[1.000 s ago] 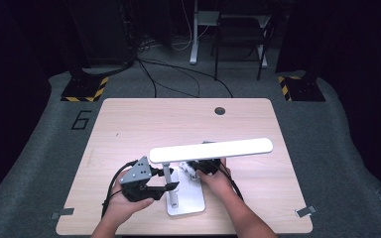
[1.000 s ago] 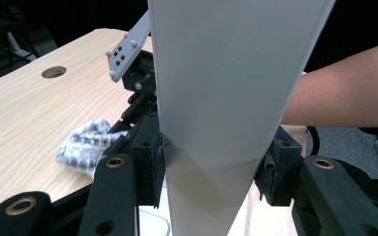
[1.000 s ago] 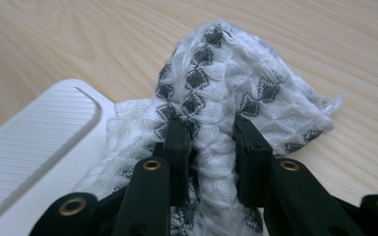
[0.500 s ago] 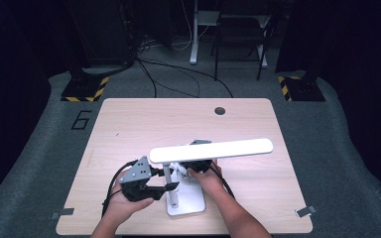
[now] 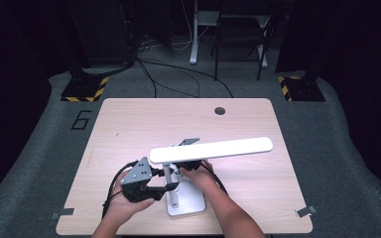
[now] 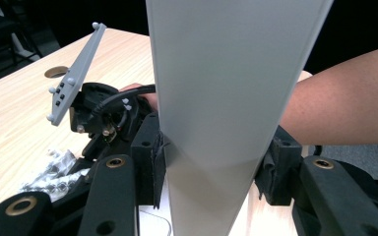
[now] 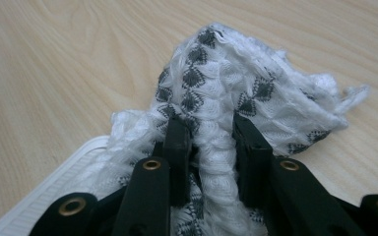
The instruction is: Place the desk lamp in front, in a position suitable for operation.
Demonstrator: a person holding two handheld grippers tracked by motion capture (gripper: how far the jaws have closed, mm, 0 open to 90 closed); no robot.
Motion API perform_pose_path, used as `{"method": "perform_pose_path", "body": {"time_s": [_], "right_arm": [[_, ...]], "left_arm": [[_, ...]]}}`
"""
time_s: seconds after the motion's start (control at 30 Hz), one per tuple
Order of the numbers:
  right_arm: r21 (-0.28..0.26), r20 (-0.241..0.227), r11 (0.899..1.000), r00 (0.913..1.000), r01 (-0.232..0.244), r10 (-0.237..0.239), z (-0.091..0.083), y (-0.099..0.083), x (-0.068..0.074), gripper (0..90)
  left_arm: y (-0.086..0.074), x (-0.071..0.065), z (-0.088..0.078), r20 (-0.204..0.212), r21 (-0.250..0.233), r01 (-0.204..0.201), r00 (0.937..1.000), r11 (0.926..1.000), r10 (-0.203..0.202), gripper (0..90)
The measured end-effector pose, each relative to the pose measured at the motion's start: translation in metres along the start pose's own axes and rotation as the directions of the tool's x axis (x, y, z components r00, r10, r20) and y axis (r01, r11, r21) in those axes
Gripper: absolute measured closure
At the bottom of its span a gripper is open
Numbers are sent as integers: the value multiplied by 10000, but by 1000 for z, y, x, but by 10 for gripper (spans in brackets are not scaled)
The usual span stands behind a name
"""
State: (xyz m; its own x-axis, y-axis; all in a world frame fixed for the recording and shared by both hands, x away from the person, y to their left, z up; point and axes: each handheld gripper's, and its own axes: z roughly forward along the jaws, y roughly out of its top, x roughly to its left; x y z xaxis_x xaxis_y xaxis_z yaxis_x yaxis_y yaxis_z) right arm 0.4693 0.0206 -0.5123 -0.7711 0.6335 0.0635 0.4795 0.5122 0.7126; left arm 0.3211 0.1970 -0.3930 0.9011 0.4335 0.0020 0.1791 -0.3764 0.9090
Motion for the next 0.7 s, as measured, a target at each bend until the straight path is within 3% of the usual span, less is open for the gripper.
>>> {"method": "perform_pose_path", "body": {"time_s": [0.17, 0.47, 0.7], "right_arm": [[16, 277, 9999, 9995, 167, -167, -3, -2, -1, 717], [211, 640, 9996, 9978, 179, -193, -19, -14, -19, 720], [86, 847, 9998, 9963, -184, 176, -34, -28, -33, 722]], "left_arm": [[0, 0, -1, -8, 26, -13, 10000, 10000, 13, 532], [-1, 0, -1, -15, -4, 44, 10000, 10000, -44, 533], [-1, 0, -1, -43, 21, -34, 10000, 10000, 34, 534]]}}
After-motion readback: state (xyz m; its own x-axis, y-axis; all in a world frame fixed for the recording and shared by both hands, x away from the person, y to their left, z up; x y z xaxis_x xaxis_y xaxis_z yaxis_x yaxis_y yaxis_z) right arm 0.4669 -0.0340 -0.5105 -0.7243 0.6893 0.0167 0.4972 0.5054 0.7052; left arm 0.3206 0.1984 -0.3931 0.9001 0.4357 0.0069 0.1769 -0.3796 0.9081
